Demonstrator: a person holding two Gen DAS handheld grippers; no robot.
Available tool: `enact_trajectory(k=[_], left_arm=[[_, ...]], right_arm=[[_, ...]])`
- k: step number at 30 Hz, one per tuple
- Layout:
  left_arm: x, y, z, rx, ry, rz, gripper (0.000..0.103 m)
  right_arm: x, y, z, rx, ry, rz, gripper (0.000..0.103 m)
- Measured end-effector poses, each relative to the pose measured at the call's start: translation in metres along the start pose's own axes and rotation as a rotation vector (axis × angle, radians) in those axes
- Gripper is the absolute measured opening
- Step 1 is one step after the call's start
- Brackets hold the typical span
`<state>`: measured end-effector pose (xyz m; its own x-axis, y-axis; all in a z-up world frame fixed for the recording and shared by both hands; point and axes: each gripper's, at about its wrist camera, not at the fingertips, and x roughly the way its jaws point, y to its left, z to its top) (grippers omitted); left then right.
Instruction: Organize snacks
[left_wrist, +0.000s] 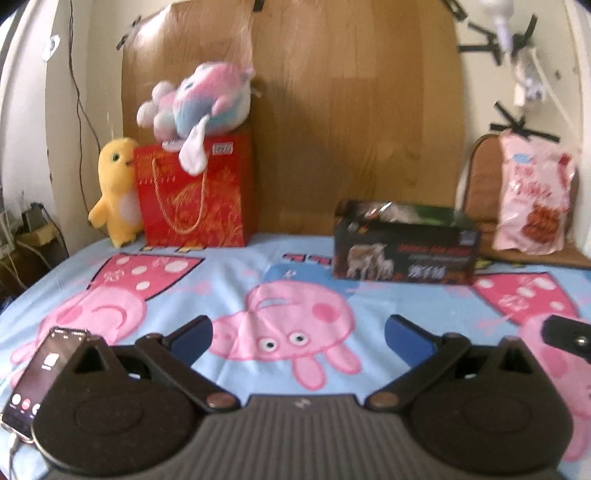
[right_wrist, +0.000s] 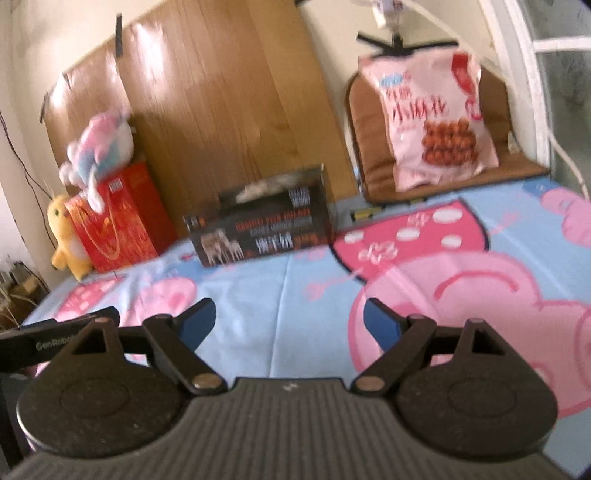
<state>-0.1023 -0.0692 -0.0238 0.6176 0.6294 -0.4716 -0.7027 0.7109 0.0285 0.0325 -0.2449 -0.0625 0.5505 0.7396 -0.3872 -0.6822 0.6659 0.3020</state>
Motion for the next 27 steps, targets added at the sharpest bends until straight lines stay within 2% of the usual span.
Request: enact_trajectory(k=[5, 12, 27], left_arm=[[-0.02, -0.007, 0.007, 0.005, -0.023, -0.01, 0.103], [-0.032, -0.011, 0.006, 0.013, -0.008, -0.004, 0.103], [-0.027, -0.014, 0.0, 0.032, 0.056, -0.018, 0.103]], right_arm=[[-0.014, 0.002, 0.006, 0.005, -0.007, 0.027, 0.093], [-0.024, 0.005, 0.01, 0.003, -0.02, 0.048, 0.094], [-0.023, 0.012, 0.003, -0.012, -0.001, 0.065, 0.094]])
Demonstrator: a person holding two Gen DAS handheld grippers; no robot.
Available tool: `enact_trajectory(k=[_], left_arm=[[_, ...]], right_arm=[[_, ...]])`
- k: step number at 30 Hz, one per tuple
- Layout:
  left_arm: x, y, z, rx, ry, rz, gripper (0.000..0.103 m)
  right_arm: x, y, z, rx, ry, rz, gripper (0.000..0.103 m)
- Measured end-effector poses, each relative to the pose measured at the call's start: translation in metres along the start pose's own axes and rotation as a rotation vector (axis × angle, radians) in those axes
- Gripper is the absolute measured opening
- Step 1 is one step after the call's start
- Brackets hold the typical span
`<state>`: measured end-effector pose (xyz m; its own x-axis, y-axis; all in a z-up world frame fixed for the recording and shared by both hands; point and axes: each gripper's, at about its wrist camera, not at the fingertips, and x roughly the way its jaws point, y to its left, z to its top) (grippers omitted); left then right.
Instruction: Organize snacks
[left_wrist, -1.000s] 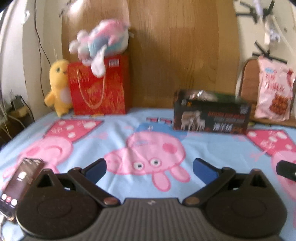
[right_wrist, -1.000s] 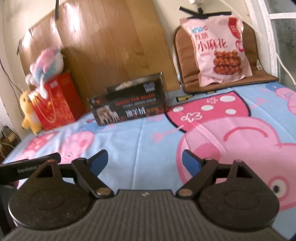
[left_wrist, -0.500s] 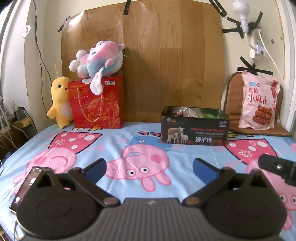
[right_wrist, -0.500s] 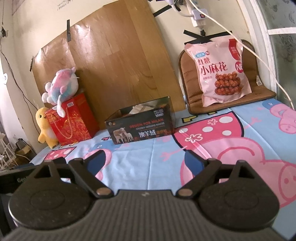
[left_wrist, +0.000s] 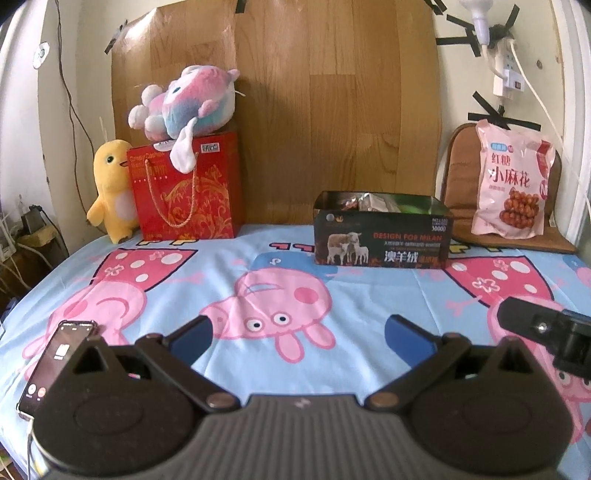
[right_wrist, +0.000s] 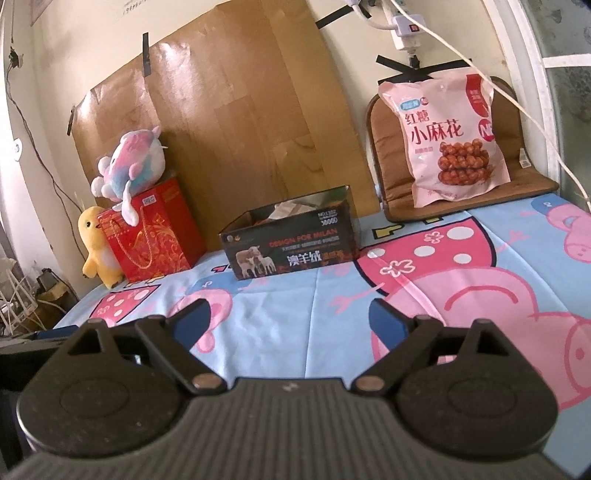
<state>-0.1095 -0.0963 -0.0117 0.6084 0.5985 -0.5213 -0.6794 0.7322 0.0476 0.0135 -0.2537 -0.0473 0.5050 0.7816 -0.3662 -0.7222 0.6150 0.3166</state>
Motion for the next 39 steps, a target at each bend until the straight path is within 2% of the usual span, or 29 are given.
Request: enact_trajectory(k=[27, 39], left_arm=[[0.014, 0.0, -0.009, 0.007, 0.084, -0.021, 0.103], [0.016, 0.0, -0.01, 0.009, 0.091, -0.018, 0.103]], right_arm=[[0.003, 0.002, -0.004, -0.004, 0.023, 0.009, 0.094], [0.005, 0.004, -0.005, -0.009, 0.029, 0.011, 0.095]])
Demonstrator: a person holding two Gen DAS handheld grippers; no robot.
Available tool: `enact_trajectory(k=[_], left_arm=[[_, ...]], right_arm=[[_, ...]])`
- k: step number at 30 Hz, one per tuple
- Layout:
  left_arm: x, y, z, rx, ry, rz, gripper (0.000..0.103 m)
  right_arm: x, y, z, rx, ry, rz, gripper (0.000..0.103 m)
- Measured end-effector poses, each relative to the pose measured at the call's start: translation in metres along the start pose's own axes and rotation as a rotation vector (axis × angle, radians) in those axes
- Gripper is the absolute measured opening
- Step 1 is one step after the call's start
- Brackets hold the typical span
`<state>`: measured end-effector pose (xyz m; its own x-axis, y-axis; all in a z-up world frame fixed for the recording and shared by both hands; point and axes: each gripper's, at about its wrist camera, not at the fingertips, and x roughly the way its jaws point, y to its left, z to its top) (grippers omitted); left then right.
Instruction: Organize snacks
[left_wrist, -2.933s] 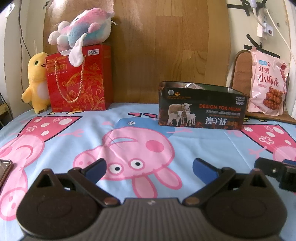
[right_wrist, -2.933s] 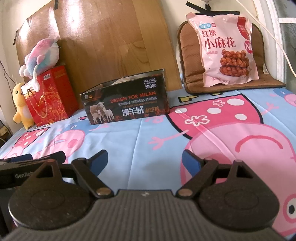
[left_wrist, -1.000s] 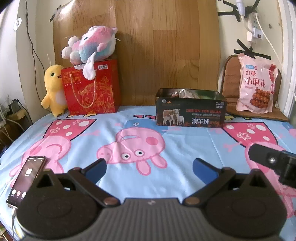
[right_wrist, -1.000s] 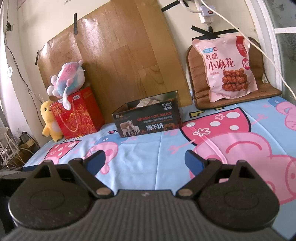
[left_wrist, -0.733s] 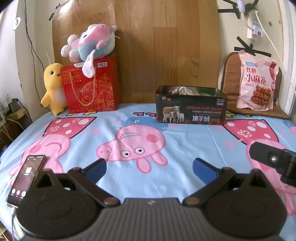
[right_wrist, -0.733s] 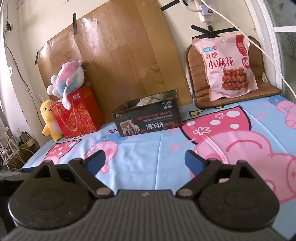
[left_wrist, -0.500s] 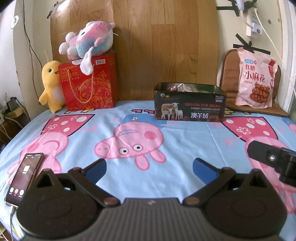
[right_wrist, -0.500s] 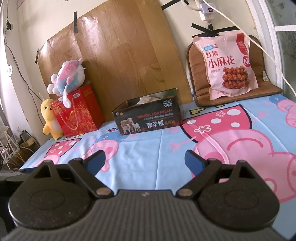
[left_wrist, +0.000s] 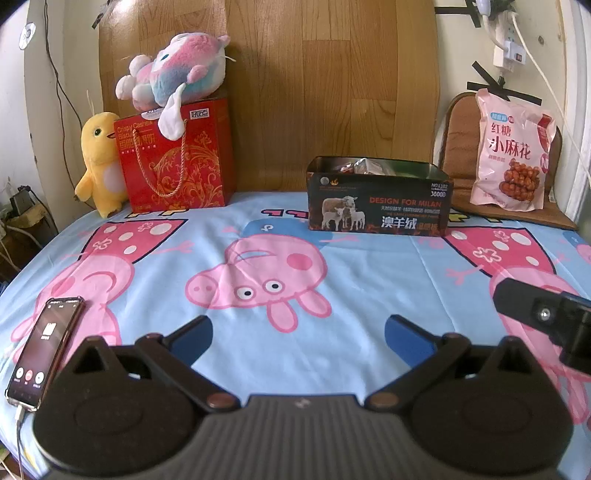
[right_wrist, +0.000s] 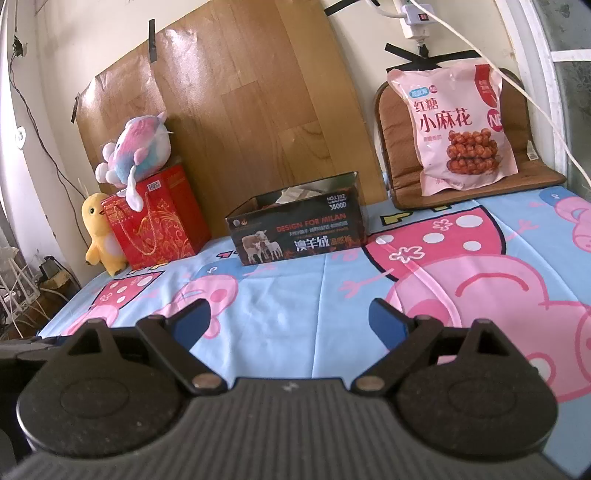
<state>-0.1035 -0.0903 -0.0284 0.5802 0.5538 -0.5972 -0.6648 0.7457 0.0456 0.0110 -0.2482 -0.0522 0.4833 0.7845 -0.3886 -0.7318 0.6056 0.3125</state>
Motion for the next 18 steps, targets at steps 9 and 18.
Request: enact_trajectory(k=[9, 18], left_arm=[[0.0013, -0.0017, -0.0006, 0.007, 0.007, 0.0, 0.103], [0.0048, -0.0004, -0.0019, -0.004, 0.025, -0.008, 0.103]], right_arm=[[0.0007, 0.0004, -0.0006, -0.005, 0.004, 0.001, 0.094], [0.002, 0.0005, -0.0024, -0.002, 0.008, 0.0, 0.094]])
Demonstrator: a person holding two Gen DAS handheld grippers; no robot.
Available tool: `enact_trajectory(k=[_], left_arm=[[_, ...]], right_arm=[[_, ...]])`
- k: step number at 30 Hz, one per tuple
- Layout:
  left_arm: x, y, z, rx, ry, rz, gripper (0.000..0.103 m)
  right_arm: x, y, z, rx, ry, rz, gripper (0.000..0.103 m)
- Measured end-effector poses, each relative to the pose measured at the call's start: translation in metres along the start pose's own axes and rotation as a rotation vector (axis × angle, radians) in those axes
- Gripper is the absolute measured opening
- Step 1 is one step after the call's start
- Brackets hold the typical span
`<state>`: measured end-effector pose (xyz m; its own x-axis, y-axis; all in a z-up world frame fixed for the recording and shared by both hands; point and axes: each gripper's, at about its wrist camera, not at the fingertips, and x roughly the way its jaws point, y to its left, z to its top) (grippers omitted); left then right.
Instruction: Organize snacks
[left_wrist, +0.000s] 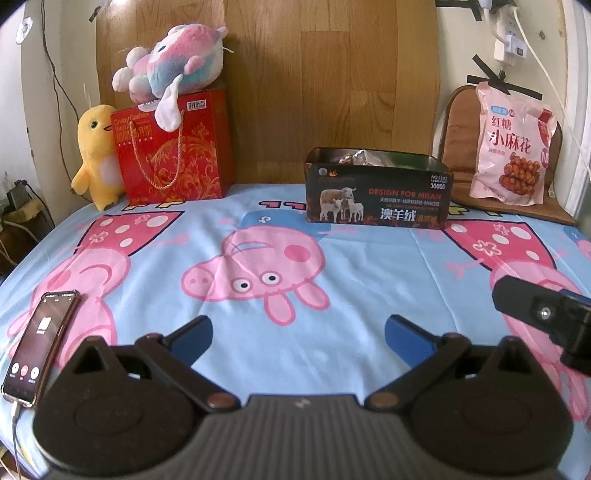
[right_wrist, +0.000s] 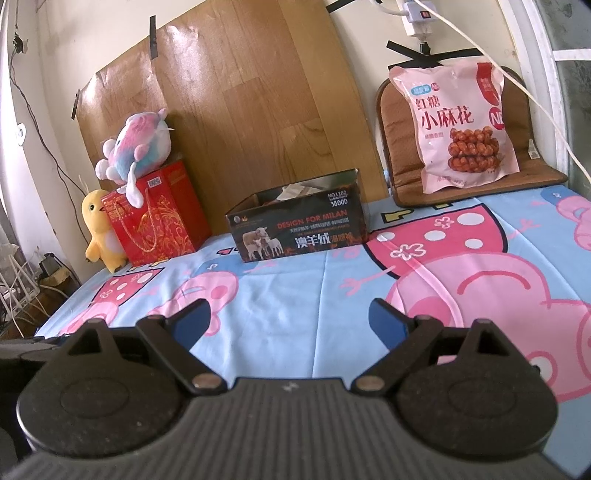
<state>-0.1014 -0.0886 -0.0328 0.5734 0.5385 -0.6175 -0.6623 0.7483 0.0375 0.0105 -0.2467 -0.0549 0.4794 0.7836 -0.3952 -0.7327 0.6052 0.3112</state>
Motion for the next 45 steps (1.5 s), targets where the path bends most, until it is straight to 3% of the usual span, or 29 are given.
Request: enact_trajectory(k=[45], left_arm=[[-0.0021, -0.0013, -0.0016, 0.013, -0.019, -0.005, 0.103]], right_arm=[[0.0018, 0.0004, -0.0029, -0.005, 0.007, 0.002, 0.094]])
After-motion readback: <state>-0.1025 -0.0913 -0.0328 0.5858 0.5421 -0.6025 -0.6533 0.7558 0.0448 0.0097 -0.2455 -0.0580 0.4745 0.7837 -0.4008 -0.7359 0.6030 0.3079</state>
